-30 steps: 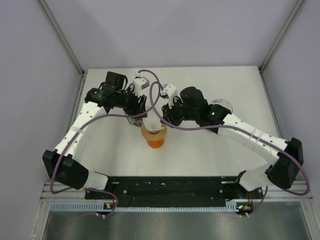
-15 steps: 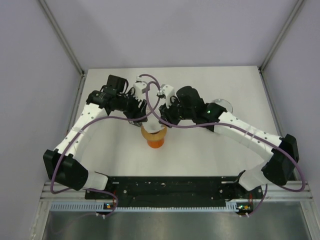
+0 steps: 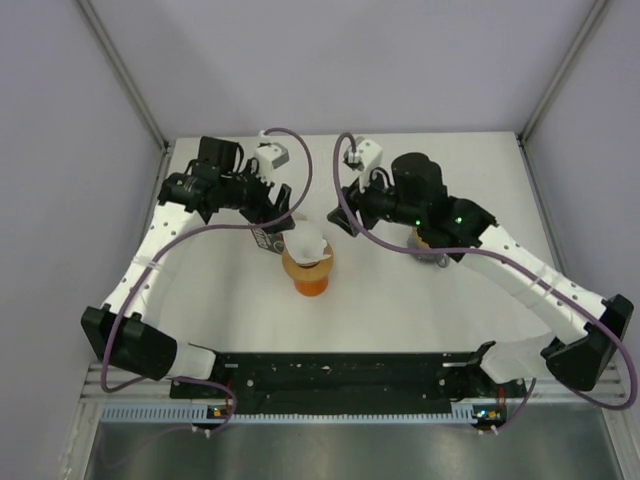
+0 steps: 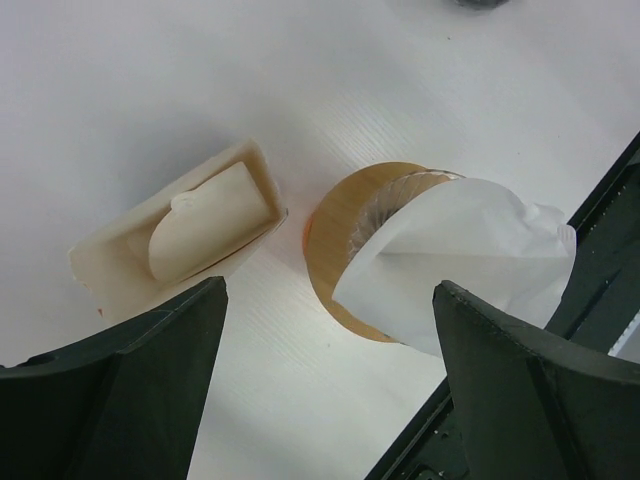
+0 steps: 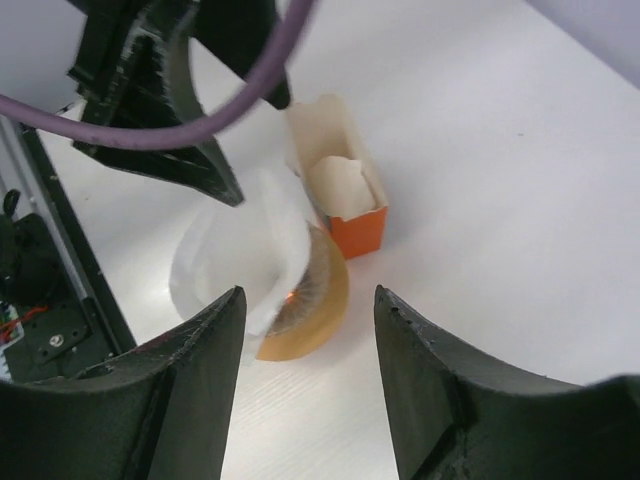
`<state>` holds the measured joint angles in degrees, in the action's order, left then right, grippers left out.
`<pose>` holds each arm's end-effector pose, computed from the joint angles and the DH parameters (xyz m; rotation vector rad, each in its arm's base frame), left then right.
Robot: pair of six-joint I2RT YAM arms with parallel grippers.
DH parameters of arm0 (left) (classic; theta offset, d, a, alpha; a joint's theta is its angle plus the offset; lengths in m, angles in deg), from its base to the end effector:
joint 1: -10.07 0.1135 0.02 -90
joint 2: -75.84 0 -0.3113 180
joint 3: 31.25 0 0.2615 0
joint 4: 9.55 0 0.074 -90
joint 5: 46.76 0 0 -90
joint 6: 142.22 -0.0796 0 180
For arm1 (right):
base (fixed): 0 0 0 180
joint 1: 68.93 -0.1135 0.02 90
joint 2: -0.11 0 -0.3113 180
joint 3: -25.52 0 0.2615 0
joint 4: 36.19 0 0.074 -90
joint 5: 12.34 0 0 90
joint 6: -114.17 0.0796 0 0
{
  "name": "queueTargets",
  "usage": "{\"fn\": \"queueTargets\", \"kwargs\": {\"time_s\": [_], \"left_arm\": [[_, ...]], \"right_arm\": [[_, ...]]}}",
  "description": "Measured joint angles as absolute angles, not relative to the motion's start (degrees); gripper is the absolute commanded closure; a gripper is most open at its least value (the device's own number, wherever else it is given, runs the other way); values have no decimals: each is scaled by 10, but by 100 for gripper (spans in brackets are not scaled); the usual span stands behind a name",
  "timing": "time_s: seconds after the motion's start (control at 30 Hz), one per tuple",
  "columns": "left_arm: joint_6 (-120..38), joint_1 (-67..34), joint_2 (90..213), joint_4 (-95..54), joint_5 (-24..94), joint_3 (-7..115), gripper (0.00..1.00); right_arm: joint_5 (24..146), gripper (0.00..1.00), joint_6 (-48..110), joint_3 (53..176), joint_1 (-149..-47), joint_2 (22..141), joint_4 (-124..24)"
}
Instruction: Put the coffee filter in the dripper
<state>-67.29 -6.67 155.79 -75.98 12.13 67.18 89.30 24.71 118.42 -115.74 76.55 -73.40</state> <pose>0.2840 -0.1284 0.3974 0.8814 2.1803 -0.6639 0.2209 0.2588 0.4364 -0.9123 1.7781 0.7389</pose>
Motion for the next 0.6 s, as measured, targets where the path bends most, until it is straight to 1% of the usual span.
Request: {"fn": "queueTargets", "kwargs": {"time_s": [0.07, 0.17, 0.37, 0.5, 0.6], "left_arm": [[-666, -53, 1557, -758, 120, 678, 9], [-648, -24, 1549, -746, 129, 680, 8], [-585, 76, 1535, -672, 175, 667, 7], [-538, 153, 1526, -602, 216, 618, 7], [-510, 188, 1521, -551, 252, 571, 7]], "right_arm": [[881, 43, 247, 1184, -1136, 750, -735], [859, 40, 249, 1179, -1079, 725, -734], [811, 32, 274, 1133, -879, 660, -730], [801, 26, 299, 1092, -735, 634, -723], [803, 25, 318, 1061, -655, 630, -712]]}}
